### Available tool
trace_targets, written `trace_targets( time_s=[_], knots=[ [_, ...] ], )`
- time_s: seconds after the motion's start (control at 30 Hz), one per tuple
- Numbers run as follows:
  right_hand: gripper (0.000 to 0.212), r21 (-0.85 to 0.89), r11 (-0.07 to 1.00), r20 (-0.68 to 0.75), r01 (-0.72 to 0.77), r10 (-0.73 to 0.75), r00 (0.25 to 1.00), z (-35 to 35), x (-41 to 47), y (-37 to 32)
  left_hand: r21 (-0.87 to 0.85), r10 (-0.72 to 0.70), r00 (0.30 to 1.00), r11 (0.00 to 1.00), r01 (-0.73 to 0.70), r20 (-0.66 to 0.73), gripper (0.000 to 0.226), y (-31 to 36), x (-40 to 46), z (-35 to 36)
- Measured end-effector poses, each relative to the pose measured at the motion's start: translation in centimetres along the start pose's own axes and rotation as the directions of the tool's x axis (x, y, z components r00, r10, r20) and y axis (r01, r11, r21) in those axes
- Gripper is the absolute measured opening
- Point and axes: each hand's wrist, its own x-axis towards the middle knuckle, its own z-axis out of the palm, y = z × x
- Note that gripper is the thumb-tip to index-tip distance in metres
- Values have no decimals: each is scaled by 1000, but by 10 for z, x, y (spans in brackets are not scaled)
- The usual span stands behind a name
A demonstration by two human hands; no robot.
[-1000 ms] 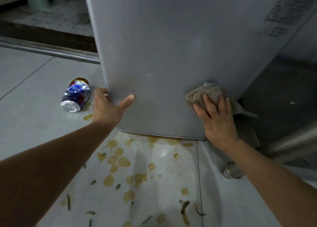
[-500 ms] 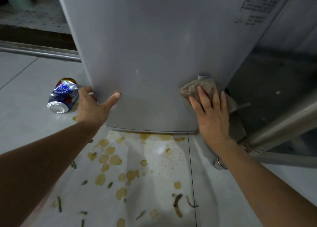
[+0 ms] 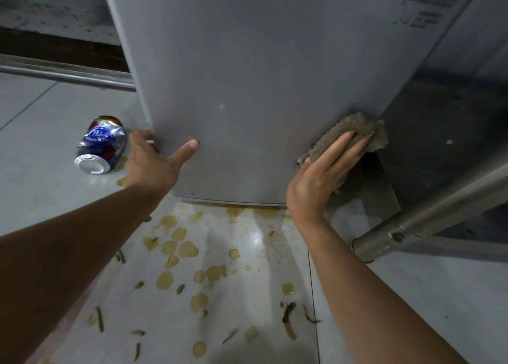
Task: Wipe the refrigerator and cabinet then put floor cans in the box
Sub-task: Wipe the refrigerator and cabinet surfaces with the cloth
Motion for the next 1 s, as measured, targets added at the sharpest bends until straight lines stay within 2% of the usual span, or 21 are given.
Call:
trace_targets(
  time_s=[0.07, 0.13, 0.23, 0.33, 0.43, 0.63, 0.73, 0.87, 1.0],
  knots=[
    [69, 96, 994, -3, -58, 59, 998, 6, -4, 3, -9, 18, 1000, 1000, -18, 1, 78, -2, 0, 2],
    [72, 192, 965, 42, -180, 175, 984, 13, -15, 9, -15, 38, 999, 999, -38, -3, 77, -5, 1, 3],
    [77, 301, 853, 162, -426, 395, 904, 23, -34, 20, -33, 57, 998, 998, -58, -12, 75, -8, -1, 6],
    [78, 300, 755, 263, -583, 522, 811, 33, -53, 36, -44, 76, 997, 996, -77, -21, 75, -12, -1, 8],
    [75, 224, 680, 349, -698, 613, 709, 36, -59, 48, -29, 96, 995, 995, -97, -23, 74, -15, 0, 7],
    [69, 67, 578, 453, -813, 708, 541, 35, -43, 42, 13, 46, 999, 999, -46, -4, 74, -12, 4, 2],
    [85, -38, 487, 467, -873, 781, 415, 38, -36, 9, 29, 10, 1000, 1000, -11, 26, 76, -5, 3, -3],
    [89, -22, 428, 507, -903, 783, 359, 49, -48, -44, 21, -8, 995, 1000, 6, 103, 64, 0, 3, -14],
    [99, -1, 409, 559, -912, 757, 339, 54, -55, -58, 39, 9, 990, 999, -14, 143, 46, -6, 5, -19]
  ],
)
